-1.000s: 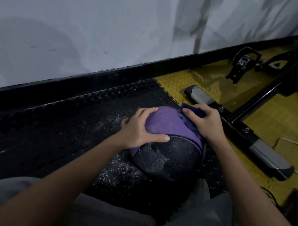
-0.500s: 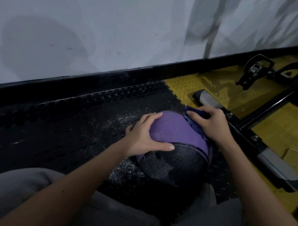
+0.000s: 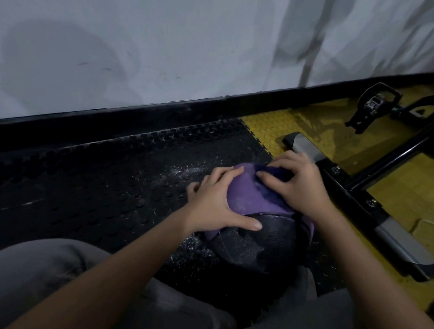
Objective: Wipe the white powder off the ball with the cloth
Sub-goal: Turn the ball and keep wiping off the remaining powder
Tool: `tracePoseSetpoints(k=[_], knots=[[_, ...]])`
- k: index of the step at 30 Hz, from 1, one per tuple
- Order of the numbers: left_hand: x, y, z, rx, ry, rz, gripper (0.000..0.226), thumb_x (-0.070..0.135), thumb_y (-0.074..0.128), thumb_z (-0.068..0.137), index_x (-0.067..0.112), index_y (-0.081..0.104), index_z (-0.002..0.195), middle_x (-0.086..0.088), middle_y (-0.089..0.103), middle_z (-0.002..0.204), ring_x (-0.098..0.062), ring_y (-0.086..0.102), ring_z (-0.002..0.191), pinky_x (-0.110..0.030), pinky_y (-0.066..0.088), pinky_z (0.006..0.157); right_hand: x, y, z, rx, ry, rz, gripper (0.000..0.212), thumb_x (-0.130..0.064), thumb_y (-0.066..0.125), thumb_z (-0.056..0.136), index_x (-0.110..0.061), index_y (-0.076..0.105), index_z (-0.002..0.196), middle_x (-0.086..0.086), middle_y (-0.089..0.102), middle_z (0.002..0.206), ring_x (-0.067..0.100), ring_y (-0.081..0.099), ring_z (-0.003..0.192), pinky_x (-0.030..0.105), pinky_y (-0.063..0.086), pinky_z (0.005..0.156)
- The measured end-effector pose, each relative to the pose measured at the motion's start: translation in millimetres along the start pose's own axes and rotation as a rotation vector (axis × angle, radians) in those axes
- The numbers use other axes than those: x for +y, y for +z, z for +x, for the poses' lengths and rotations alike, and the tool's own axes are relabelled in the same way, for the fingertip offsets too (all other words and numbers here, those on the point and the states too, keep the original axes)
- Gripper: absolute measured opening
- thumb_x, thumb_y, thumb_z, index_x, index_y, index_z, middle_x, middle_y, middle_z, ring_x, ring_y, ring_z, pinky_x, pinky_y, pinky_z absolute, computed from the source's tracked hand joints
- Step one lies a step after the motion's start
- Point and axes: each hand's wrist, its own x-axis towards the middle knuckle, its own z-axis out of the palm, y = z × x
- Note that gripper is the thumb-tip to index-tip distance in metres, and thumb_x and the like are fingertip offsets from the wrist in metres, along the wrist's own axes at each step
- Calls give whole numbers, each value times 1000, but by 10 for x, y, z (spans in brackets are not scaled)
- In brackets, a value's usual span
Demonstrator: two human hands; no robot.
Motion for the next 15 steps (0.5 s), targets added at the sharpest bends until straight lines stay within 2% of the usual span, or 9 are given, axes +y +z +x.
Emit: tracePoseSetpoints(k=[2, 4, 6, 8, 11, 13, 15], knots=[[46, 73, 2, 28, 3, 15, 110, 69, 72, 55, 45, 9, 143, 25, 10, 141, -6, 13, 133, -44, 1, 109, 134, -66, 91, 25, 149, 67, 12, -29, 71, 79, -19, 67, 75, -2, 59, 76, 23, 53, 79, 26, 37, 67], [77, 157, 18, 63, -8, 2, 115, 75, 70, 48, 46, 10, 142, 25, 9, 141, -7, 13, 133, -46, 1, 110, 151, -46, 89, 47, 199, 29, 13, -30, 71, 79, -18, 67, 76, -3, 57, 74, 24, 53, 77, 30, 39, 67], [92, 230, 28, 131, -10, -7, 116, 80, 62, 42, 46, 13, 141, 24, 11, 139, -9, 16, 132, -45, 2, 111, 27, 4, -3, 82, 118, -75, 15, -30, 71, 78, -15, 68, 78, -4, 57, 77, 24, 51, 80, 35, 40, 70], [88, 267, 29, 181, -2, 13, 115, 81, 59, 40, 45, 15, 140, 24, 14, 138, -10, 18, 130, -44, 5, 112, -116, 41, -134, 56, -9, -128, 18, -30, 73, 77, -13, 70, 81, -2, 60, 82, 22, 48, 82, 35, 40, 69], [71, 264, 14, 176, 13, 43, 118, 82, 65, 41, 45, 15, 141, 25, 14, 137, -9, 19, 129, -44, 5, 112, -186, 26, -216, -39, -142, -162, 24, -37, 71, 77, -14, 72, 86, -1, 61, 87, 19, 46, 83, 33, 40, 70], [91, 241, 8, 147, 13, 50, 115, 79, 67, 47, 43, 13, 142, 25, 12, 138, -8, 16, 130, -45, 1, 112, -80, -11, -139, -16, -59, -146, 30, -41, 67, 79, -13, 72, 87, -1, 60, 88, 20, 46, 84, 33, 38, 71], [122, 232, 13, 120, 14, 29, 117, 79, 67, 47, 43, 12, 143, 25, 10, 140, -7, 14, 132, -46, -2, 111, 83, -60, -30, 53, 120, -125, 30, -41, 66, 80, -12, 71, 88, -1, 59, 87, 23, 48, 87, 32, 35, 72]])
